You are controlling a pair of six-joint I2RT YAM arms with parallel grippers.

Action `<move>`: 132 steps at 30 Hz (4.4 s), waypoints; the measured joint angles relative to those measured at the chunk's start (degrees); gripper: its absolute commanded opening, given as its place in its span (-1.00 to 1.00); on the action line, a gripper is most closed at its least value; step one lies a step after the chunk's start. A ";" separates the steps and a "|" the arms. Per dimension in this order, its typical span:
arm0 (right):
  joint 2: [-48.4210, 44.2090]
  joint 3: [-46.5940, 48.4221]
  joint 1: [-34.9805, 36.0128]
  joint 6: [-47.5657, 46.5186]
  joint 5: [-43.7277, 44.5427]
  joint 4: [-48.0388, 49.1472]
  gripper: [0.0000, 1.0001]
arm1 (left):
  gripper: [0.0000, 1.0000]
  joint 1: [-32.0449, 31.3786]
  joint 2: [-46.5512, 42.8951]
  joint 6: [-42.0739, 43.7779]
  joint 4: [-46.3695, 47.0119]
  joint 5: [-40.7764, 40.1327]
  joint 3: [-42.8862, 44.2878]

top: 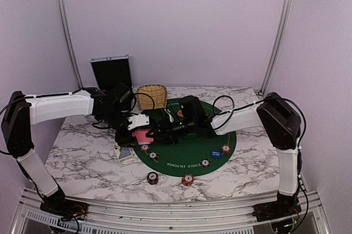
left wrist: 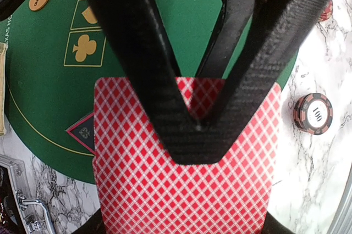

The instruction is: Distribute texas hold em gaming equipment

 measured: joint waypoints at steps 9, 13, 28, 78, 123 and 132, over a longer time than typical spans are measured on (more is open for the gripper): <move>-1.62 -1.29 0.00 -0.15 -0.15 -0.39 -0.53 | -0.30 0.39 0.00 0.04 0.00 -0.46 -0.07; -1.92 -1.31 0.00 -0.13 -0.13 -0.46 -0.60 | -0.34 0.44 0.00 0.07 0.00 -0.46 -0.07; -3.63 -3.04 -0.02 0.94 -0.35 0.48 -0.82 | -0.35 0.61 0.00 0.09 0.00 -0.90 -0.09; 4.55 5.75 -10.16 -0.20 -1.11 -0.35 -1.00 | -0.44 6.97 -7.82 -0.70 -1.79 -1.20 -6.43; 4.66 9.62 -6.12 -13.60 6.69 -17.44 0.61 | -0.49 6.12 -6.56 -1.49 -2.36 -0.13 -4.81; 0.72 4.04 -3.45 -8.15 0.55 -6.75 0.63 | -0.49 4.79 -4.39 -1.73 -2.56 0.28 -2.58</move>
